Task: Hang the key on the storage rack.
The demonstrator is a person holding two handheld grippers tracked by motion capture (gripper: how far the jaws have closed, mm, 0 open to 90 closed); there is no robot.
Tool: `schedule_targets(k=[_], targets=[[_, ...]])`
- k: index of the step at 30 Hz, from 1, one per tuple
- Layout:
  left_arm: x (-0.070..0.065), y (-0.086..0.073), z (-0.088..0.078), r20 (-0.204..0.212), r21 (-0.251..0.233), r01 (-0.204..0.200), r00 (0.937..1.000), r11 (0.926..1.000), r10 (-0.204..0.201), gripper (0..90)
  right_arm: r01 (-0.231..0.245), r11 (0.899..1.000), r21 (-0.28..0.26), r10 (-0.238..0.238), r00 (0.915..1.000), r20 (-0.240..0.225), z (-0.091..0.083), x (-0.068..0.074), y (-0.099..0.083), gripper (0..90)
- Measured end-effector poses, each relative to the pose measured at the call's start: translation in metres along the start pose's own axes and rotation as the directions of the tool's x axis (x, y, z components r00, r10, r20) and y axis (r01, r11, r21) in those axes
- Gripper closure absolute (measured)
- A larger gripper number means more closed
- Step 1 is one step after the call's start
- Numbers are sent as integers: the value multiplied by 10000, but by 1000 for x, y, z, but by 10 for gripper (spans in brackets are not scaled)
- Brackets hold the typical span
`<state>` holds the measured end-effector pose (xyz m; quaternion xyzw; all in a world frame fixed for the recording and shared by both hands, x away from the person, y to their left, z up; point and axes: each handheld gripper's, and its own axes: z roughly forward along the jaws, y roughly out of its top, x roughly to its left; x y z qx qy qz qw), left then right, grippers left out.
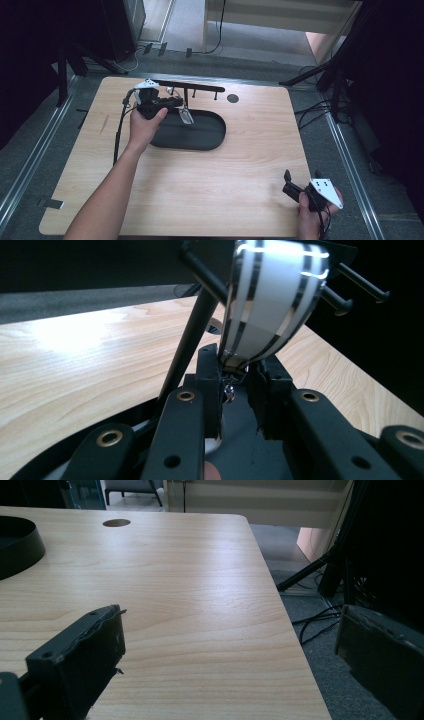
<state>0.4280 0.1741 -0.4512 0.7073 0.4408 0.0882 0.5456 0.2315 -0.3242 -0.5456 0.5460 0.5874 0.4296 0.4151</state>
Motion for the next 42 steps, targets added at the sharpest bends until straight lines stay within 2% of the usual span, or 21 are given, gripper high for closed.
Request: schedule_targets(k=[1, 6, 7, 8, 9, 10, 12, 18, 22, 24, 25, 26, 28, 33, 36, 37, 39, 40, 41, 42], targets=[[3, -1, 0, 144, -67, 309, 9994, 9995, -308, 751, -21, 10000, 17, 21, 10000, 4, 0, 0, 0, 0], [4, -1, -1, 100, -155, 459, 9989, 9988, -458, 739, 13, 10000, -7, -13, 10000, -2, 0, 0, 0, 0], [5, -2, -2, 135, -299, 647, 9978, 9975, -643, 729, 13, 10000, -5, -13, 10000, -4, 0, 0, 0, 0], [5, -2, -2, 135, -299, 647, 9978, 9975, -643, 708, 13, 10000, -5, -13, 10000, -4, 0, 0, 0, 0], [7, -2, -3, 203, -401, 835, 9964, 9957, -828, 708, 5, 10000, -6, -5, 10000, -2, 0, 0, 0, 0], [10, -2, -5, 236, -546, 1114, 9936, 9923, -1102, 669, 11, 10000, -9, -11, 10000, 0, 0, 0, 0, 0], [11, -2, -5, 277, -571, 1224, 9923, 9908, -1210, 669, 12, 10000, -5, -12, 10000, -6, 0, 0, 0, 0], [13, -1, -8, -218, -748, 1584, 9868, 9845, -1604, 633, 19, 10000, -12, -19, 10000, 14, 0, 1, 0, 0], [11, -5, -9, -554, -941, 1344, 9886, 9864, -1400, 602, 27, 10000, -17, -27, 10000, 16, 0, 1, 0, 0], [10, -9, -10, -871, -1165, 1076, 9892, 9873, -1181, 540, 26, 10000, -12, -26, 10000, 10, 0, 1, 0, 0], [10, -9, -10, -871, -1165, 1076, 9892, 9873, -1181, 515, 37, 10000, -5, -37, 10000, 13, 0, 1, 0, 0], [10, -10, -11, -1009, -1199, 937, 9892, 9883, -1060, 515, 37, 10000, -5, -37, 10000, 13, 0, 1, 0, 0], [10, -12, -13, -1281, -1292, 738, 9876, 9889, -904, 441, 92, 10000, -13, -92, 10000, 38, 0, 1, 0, 0], [9, -16, -22, -2022, -1460, 311, 9775, 9888, -605, 356, 106, 9999, -9, -106, 9999, 33, 0, 1, 0, 0], [9, -20, -29, -2084, -1491, 420, 9753, 9879, -729, 305, 128, 9999, 15, -128, 9999, 41, 0, 1, 0, 0], [8, -22, -33, -2260, -1172, 430, 9717, 9922, -688, 217, 165, 9999, 9, -165, 9998, 63, 0, 2, 0, 0], [7, -26, -37, -2440, -821, 192, 9690, 9964, -388, 135, 169, 9999, 30, -169, 9998, 60, 0, 2, 0, 0], [6, -28, -39, -2602, -713, 43, 9653, 9974, -227, 137, 182, 9998, 34, -182, 9998, 63, 0, 2, 0, 0], [6, -28, -39, -2602, -713, 43, 9653, 9974, -227, 137, 182, 9998, 34, -182, 9998, 63, 0, 2, 0, 0], [4, -30, -42, -2811, -703, -98, 9596, 9975, -104, 137, 184, 9998, 41, -184, 9998, 63, 0, 2, 0, 0]])
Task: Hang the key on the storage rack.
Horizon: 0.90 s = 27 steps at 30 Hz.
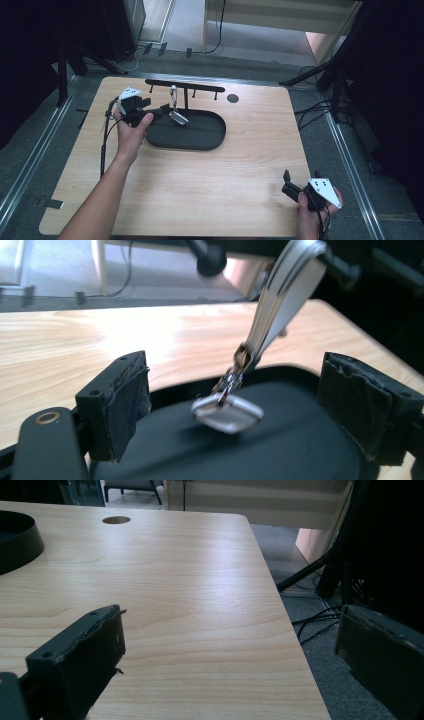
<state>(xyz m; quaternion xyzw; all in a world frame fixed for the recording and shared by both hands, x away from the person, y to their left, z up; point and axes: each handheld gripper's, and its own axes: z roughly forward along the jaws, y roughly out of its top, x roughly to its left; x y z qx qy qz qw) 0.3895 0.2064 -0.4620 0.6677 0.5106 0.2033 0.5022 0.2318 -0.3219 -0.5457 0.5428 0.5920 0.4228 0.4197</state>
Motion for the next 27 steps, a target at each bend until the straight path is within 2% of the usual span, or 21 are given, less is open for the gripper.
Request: schedule_targets(k=[4, 6, 8, 13, 15, 19, 27], targets=[[0, -9, -10, -142, -29, -341, 9993, 9994, 341, 135, 40, 10000, 31, -40, 10000, 9, 0, 1, 0, 0], [1, -13, -15, -6, -93, -242, 9997, 9997, 242, 131, 80, 10000, 37, -80, 10000, 20, 0, 1, 0, 0], [3, -16, -20, 65, -73, -310, 9995, 9995, 311, 109, 152, 9999, 28, -152, 9999, 28, 0, 1, 0, 0], [6, -25, -33, -61, -98, -408, 9992, 9991, 407, 98, 192, 9998, 25, -192, 9998, 73, 0, 2, 0, 0], [7, -29, -39, 13, -205, -421, 9991, 9989, 422, 84, 195, 9998, 26, -195, 9998, 72, 0, 3, 0, 0], [8, -39, -51, 149, -280, -767, 9969, 9967, 772, 14, 216, 9998, 43, -217, 9997, 81, 0, 3, 0, 0], [9, -55, -69, 2, -486, -1121, 9937, 9925, 1122, 13, 254, 9997, 47, -254, 9996, 105, 0, 3, 0, 0]])
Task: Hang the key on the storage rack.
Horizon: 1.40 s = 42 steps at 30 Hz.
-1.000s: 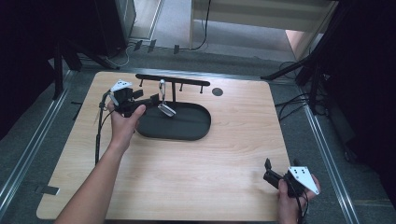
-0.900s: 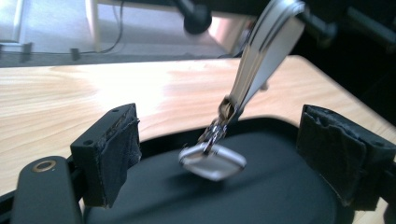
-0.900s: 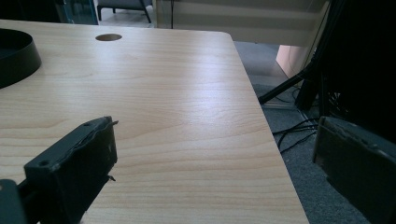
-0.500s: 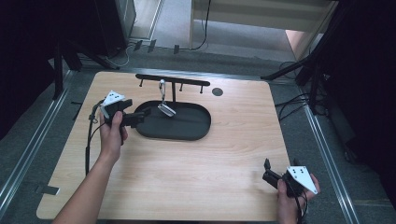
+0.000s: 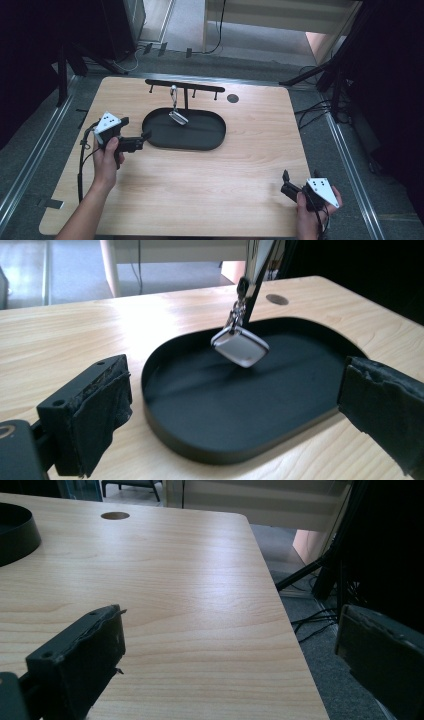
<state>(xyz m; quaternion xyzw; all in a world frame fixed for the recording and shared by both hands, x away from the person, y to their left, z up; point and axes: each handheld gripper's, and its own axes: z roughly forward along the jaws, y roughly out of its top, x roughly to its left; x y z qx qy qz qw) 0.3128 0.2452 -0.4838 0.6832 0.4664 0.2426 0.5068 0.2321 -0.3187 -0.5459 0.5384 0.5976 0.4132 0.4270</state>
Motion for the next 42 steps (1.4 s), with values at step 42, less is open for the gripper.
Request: schedule_targets(k=[42], targets=[[47, -106, -128, -1386, -415, 40, 9903, 9991, -97, 0, 143, 9999, -21, -143, 9998, 103, 0, 1, 0, 0]])
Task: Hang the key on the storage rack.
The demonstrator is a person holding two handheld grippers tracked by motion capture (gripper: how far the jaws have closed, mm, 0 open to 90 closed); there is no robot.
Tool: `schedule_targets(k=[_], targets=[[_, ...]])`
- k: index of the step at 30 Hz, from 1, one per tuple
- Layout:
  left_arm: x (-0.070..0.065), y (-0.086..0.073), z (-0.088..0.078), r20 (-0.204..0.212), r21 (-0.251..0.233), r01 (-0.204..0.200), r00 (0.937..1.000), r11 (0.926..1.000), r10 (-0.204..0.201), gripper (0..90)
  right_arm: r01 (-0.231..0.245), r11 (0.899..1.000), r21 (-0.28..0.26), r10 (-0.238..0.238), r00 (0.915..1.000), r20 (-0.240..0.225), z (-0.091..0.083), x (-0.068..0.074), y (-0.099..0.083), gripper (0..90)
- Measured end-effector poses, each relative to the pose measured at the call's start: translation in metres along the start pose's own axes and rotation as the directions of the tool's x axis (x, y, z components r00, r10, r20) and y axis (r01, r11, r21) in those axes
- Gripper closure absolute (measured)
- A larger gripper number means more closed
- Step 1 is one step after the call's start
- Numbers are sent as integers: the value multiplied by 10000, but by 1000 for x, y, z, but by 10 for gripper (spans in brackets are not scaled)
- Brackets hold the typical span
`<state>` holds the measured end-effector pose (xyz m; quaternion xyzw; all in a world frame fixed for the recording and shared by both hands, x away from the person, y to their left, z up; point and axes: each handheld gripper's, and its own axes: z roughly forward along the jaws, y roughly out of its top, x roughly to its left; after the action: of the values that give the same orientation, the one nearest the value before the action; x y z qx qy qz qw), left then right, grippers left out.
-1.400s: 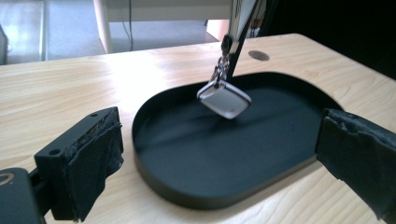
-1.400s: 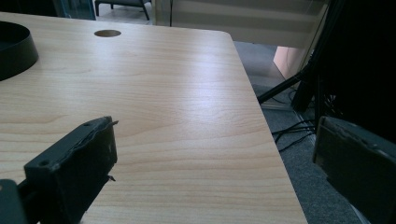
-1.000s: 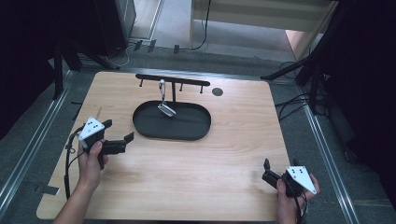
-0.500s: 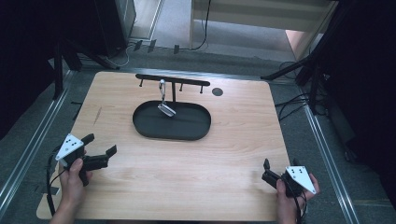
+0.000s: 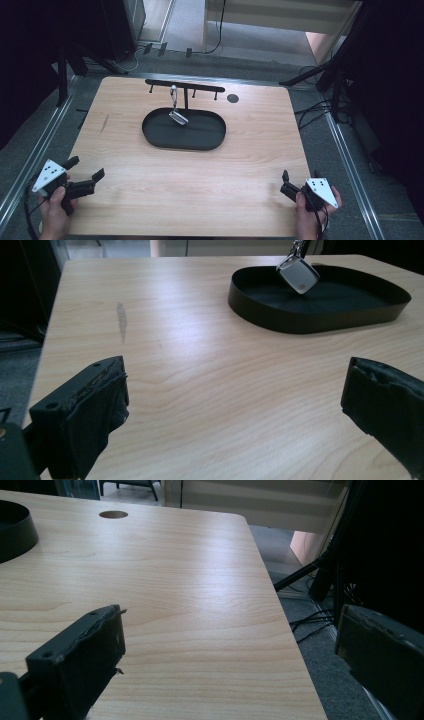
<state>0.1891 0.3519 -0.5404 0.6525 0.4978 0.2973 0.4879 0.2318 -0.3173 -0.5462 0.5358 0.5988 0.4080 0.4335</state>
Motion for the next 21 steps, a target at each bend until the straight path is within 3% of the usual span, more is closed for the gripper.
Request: schedule_targets(k=[6, 9, 14, 21], targets=[[13, -8, -9, -613, 68, -1, 9981, 10000, 5, 0, -18, 10000, 4, 18, 10000, -13, 0, 0, 0, 0], [15, -11, -8, -617, -105, 213, 9979, 9997, -219, 0, 3, 10000, 32, -3, 10000, -20, 0, 0, 0, 0], [12, -13, -4, -730, -56, 62, 9973, 10000, -66, 0, 13, 10000, 68, -13, 10000, -50, 1, 0, 0, 0], [17, -15, -9, -792, -499, 781, 9935, 9957, -819, 0, 40, 10000, 29, -40, 10000, -38, 0, 0, 0, 0]])
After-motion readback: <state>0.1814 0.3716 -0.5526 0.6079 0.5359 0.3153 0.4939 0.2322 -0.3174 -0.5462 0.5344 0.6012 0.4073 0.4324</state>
